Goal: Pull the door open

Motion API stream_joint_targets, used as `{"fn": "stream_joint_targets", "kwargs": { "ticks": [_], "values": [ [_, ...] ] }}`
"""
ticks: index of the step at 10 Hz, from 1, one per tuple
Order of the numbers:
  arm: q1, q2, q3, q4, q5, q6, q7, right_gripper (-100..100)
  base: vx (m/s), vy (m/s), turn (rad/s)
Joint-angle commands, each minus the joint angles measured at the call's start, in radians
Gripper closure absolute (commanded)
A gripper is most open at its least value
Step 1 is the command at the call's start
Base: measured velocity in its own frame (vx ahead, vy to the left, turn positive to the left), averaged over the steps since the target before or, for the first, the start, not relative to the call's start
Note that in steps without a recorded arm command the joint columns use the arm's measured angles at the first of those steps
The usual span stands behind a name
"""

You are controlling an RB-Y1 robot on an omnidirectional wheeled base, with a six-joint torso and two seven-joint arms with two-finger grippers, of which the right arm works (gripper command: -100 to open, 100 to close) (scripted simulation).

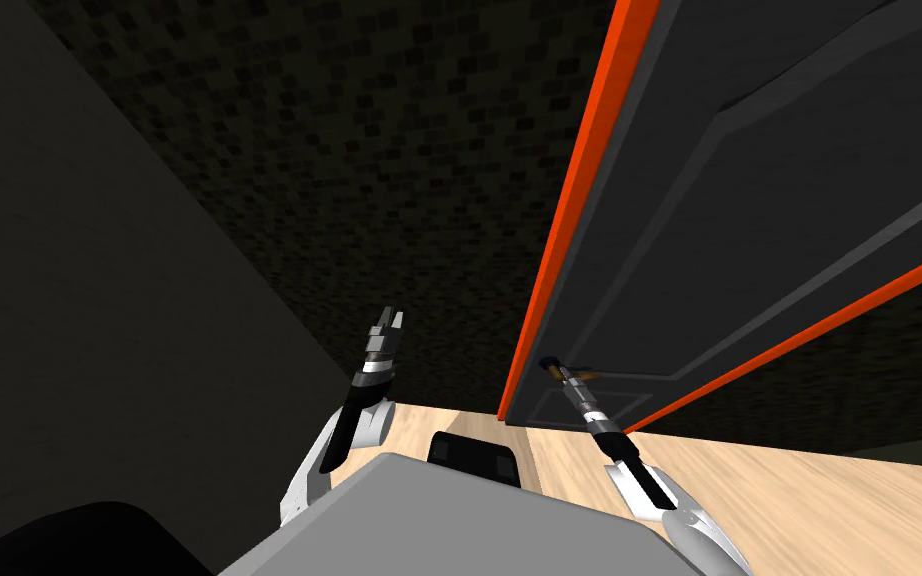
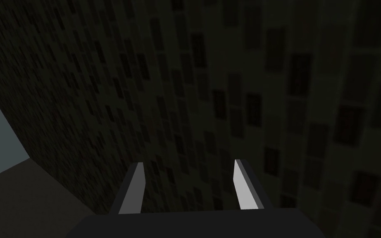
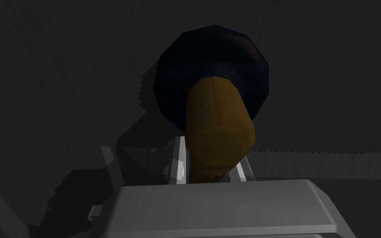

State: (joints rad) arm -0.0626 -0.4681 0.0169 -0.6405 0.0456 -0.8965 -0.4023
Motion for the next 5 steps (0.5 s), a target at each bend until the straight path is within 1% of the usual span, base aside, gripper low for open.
{"fn": "stream_joint_targets", "kwargs": {
  "ticks": [1, 4, 5],
  "values": [
    [-0.004, -0.002, -0.002, -0.004, -0.001, -0.004, 0.001, 100, 0.0, 0.0, 0.0],
    [-0.004, -0.002, -0.002, -0.004, -0.001, -0.004, 0.001, 100, 0.0, 0.0, 0.0],
    [0.014, -0.014, 0.006, 0.004, 0.004, -0.028, -0.014, 100, -0.093, -0.057, 0.165]
  ]
}}
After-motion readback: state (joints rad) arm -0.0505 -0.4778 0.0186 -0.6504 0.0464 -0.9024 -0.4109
